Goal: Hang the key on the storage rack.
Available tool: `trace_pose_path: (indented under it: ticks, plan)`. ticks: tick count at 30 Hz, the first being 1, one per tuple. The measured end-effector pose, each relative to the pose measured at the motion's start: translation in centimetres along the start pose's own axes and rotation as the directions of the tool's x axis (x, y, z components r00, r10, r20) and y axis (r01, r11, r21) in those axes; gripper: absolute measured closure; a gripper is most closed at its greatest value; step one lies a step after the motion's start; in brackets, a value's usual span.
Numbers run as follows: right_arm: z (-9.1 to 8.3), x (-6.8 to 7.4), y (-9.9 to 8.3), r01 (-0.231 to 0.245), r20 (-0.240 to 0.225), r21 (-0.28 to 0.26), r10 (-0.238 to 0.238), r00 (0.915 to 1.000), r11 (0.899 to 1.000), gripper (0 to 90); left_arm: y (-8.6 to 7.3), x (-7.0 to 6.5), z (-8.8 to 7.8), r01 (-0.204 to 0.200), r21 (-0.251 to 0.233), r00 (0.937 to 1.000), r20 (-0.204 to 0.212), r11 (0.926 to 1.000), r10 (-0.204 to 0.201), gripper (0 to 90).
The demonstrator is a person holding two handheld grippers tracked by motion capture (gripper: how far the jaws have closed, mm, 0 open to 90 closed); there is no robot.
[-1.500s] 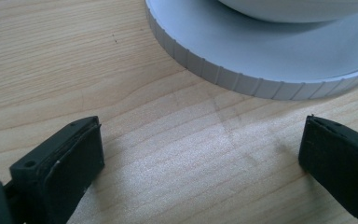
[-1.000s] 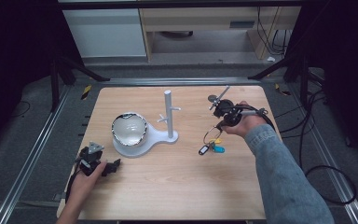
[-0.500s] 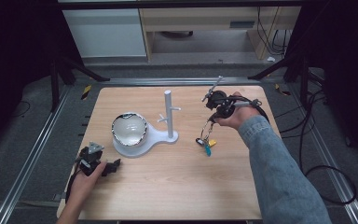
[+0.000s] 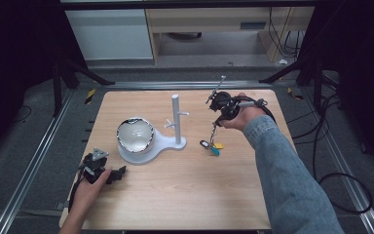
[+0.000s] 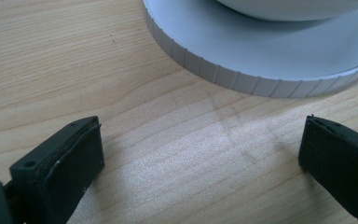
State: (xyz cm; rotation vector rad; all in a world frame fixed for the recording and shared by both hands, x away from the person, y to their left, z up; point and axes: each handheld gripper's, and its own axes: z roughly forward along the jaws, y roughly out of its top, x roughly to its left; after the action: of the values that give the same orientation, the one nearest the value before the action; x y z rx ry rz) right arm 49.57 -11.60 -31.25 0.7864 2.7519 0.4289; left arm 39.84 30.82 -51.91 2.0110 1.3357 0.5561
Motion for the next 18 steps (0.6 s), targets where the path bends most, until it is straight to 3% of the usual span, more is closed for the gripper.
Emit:
trace_pose_path:
  ticks: [18]
  plan:
    - [-1.7, 0.1, 1.4, 0.015, 0.006, -0.019, -0.015, 0.9999, 1.0, 88.7, 0.0, 0.0, 0.0, -0.001, 0.0, 1.0, 0.002, 1.0, 0.001, 0.0]
